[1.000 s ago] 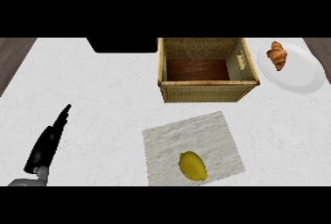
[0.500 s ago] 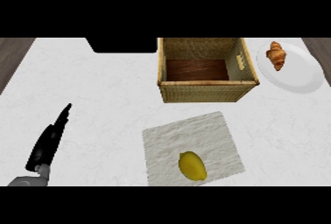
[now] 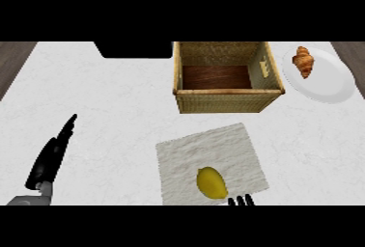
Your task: Pick the lemon from the placemat and place it in the basket
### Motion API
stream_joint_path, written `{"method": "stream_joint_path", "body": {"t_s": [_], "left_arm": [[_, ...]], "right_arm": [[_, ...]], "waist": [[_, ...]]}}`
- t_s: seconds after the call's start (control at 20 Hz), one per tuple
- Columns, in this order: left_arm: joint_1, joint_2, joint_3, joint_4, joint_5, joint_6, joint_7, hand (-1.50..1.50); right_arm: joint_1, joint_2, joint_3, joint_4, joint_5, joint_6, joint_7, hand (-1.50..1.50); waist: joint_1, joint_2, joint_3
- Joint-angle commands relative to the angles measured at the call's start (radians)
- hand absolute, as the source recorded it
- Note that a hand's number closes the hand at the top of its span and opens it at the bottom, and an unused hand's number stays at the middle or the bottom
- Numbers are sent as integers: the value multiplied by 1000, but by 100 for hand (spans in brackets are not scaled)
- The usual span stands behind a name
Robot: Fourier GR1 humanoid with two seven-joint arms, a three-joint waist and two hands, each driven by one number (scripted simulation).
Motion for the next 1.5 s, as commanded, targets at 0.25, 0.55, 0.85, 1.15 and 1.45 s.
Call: {"method": "stream_joint_path", "body": {"t_s": [0.25,0.55,0.85,1.15,1.45], "left_arm": [[7,2,15,-59,-2,-26,36,0],[19,-3,25,22,-17,-20,-49,0],[56,-25,13,-20,-19,-24,-47,0],[24,-17,27,-63,-24,-51,25,0],[-38,-48,22,-21,-60,-28,48,0]], "right_arm": [[-103,52,-35,18,28,29,136,-150],[-210,50,-43,62,0,61,146,-150],[-260,51,-10,116,81,110,275,-150],[-390,53,56,284,57,130,343,150],[-406,54,94,334,-7,139,220,150]], "waist": [[7,0,13],[9,1,13],[12,0,13],[14,1,14],[8,1,13]]}}
